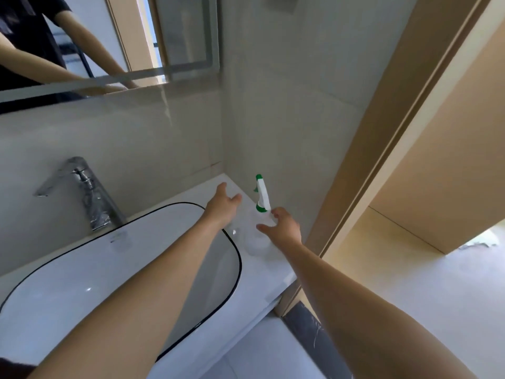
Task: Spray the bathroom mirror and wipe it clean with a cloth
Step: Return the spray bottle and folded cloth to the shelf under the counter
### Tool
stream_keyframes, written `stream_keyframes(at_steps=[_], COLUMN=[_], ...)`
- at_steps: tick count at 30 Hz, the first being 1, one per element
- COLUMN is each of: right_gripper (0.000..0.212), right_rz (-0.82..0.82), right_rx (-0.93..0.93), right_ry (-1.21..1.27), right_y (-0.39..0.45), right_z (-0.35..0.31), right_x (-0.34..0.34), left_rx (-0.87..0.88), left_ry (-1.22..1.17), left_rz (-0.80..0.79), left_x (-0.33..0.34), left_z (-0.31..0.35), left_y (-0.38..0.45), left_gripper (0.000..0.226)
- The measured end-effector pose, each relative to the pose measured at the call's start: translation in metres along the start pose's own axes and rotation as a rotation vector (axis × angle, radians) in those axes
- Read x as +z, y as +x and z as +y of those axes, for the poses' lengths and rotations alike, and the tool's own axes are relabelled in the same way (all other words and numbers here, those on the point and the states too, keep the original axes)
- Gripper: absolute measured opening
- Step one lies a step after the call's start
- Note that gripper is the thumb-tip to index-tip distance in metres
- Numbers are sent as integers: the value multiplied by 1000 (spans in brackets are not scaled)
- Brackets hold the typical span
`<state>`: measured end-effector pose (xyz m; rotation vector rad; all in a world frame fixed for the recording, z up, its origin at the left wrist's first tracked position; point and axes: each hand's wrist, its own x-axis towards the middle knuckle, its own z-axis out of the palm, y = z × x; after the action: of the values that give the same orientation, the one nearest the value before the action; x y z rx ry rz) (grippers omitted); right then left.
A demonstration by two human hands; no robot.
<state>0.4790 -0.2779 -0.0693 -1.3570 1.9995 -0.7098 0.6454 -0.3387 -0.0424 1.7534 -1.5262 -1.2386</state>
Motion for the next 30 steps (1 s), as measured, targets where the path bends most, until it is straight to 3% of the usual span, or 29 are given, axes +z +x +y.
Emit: stream_keyframes(at_steps=[4, 8, 18, 20, 30], right_gripper=[64, 60, 37, 36, 32], right_rz=[42, 158, 253, 244, 188], right_rx=[27, 14, -30, -72, -434], right_ry=[49, 111, 255, 268, 380], right_y=[11, 15, 11, 13, 26], right_z=[4, 12, 3, -11, -179], right_x=[20, 34, 33, 22, -32], left_rx=[-102, -188, -161, -149, 19], left_ry=[-95, -205, -242, -263, -433], left_rz=[-39, -62, -114, -97, 84], left_x=[15, 28, 18, 5, -125], left_z=[-10, -14, -17, -13, 55], left_y=[20, 31, 29, 29, 1], left_gripper=[77, 59, 51, 38, 32])
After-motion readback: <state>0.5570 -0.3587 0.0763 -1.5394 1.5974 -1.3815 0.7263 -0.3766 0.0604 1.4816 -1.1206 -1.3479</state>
